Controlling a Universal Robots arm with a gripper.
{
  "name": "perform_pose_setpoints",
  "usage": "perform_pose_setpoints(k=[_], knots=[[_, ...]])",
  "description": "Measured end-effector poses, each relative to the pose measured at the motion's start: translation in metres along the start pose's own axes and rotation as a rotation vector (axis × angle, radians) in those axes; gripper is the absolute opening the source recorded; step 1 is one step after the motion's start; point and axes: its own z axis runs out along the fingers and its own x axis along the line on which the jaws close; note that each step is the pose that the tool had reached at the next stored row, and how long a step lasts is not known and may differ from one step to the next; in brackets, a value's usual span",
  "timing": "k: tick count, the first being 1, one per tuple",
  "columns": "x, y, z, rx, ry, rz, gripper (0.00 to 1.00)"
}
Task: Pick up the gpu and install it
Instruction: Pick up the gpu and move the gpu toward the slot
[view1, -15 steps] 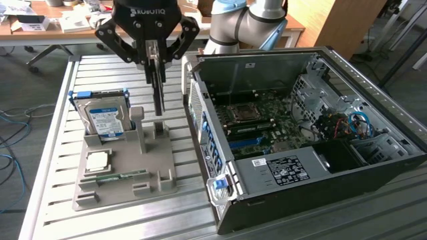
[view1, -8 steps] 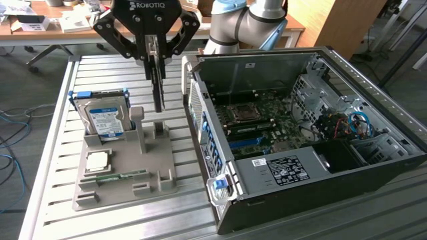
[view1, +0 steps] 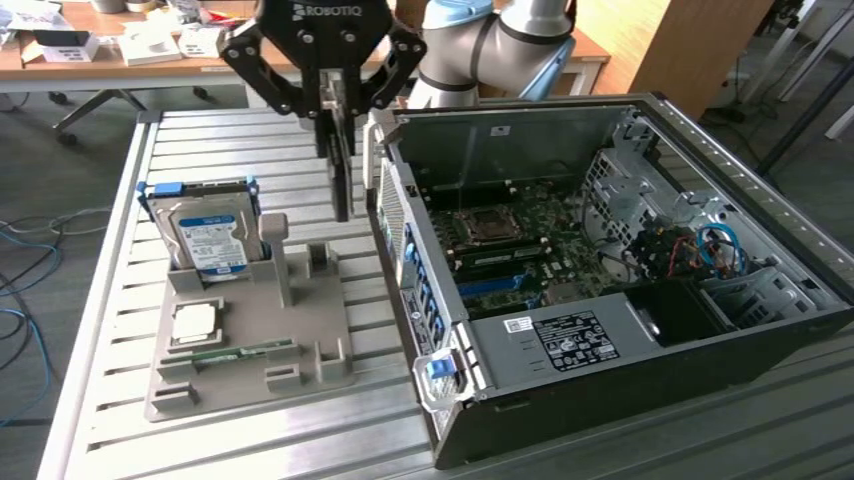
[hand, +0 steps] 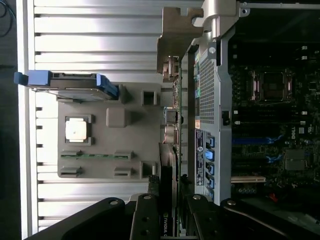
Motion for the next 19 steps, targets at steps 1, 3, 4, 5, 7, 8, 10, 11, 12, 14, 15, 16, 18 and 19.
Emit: perform_pose_setpoints(k=[1,3,4,5,7,8,10,11,12,14,15,16,18,19], knots=[[-0.005,0.0001,0.0001,0.0001,0.0003,0.000,0.26],[-0.013,0.0004,0.0003,0.0001,0.0006,0.000,0.26],[-0.018,0.0005,0.0004,0.0000,0.0008,0.000,0.26],[-0.022,0.0006,0.0006,0.0000,0.0009,0.000,0.26],[-0.031,0.0008,0.0007,0.0001,0.0015,0.000,0.26],[-0.036,0.0010,0.0008,0.0001,0.0018,0.000,0.26],[-0.045,0.0013,0.0011,0.0001,0.0022,0.000,0.26],[-0.050,0.0014,0.0012,0.0001,0.0024,0.000,0.26],[-0.054,0.0015,0.0012,0.0002,0.0027,0.000,0.26],[-0.063,0.0018,0.0015,0.0002,0.0032,0.000,0.26],[-0.068,0.0019,0.0016,0.0001,0.0034,0.000,0.26],[-0.073,0.0020,0.0017,0.0002,0.0036,0.000,0.26],[-0.082,0.0023,0.0020,0.0001,0.0041,0.000,0.26],[-0.086,0.0024,0.0020,0.0002,0.0043,0.000,0.26]])
